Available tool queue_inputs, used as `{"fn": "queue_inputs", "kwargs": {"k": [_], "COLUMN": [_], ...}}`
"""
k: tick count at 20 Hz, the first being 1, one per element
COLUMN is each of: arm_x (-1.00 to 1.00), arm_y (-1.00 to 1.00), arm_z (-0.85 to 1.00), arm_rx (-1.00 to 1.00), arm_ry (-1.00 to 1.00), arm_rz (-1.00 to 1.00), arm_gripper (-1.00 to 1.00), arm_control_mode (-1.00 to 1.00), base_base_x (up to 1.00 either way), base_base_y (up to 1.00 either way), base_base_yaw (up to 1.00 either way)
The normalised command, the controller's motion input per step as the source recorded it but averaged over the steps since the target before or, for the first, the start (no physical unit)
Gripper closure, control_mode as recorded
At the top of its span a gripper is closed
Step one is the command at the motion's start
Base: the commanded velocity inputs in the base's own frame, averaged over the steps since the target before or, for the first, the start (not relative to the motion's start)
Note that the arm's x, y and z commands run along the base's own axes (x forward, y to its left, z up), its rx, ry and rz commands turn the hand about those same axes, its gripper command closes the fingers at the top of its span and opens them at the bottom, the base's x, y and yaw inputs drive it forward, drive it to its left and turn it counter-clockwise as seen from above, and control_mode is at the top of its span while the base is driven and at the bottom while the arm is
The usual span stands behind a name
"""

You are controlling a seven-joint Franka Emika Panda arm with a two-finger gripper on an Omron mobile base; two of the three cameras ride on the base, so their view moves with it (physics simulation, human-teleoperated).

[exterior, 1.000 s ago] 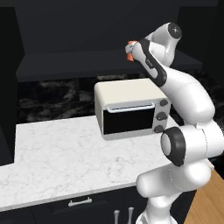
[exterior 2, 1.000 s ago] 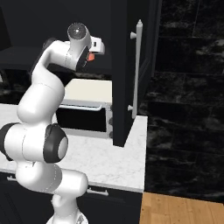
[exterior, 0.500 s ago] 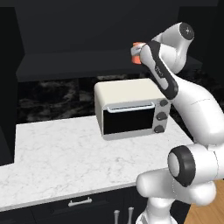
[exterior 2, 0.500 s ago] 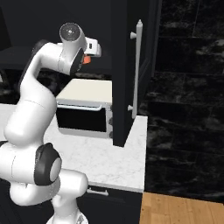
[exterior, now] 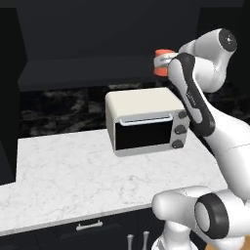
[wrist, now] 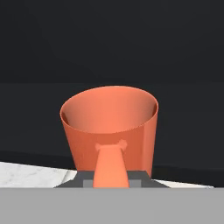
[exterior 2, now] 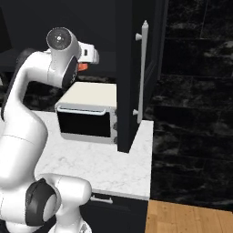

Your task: Gather all objects into one cabinet and sort the glasses and bowls to opposite sides.

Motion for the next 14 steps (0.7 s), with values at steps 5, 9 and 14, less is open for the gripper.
{"fn": "queue_inputs", "kwargs": {"k": [5, 9, 14], "arm_x": [-1.00, -0.96, -0.95], "arm_y": [0.00, 0.00, -0.01], "arm_z": [0.11, 0.10, 0.14], "arm_rx": [0.00, 0.00, 0.00], "arm_ry": [-0.02, -0.01, -0.02], "arm_rz": [-0.01, 0.00, 0.00], "arm_gripper": [1.00, 1.00, 1.00], "arm_control_mode": [-1.00, -1.00, -1.00], "base_base_x": [0.00, 0.00, 0.00], "base_base_y": [0.00, 0.00, 0.00], "base_base_yaw": [0.00, 0.00, 0.00]}}
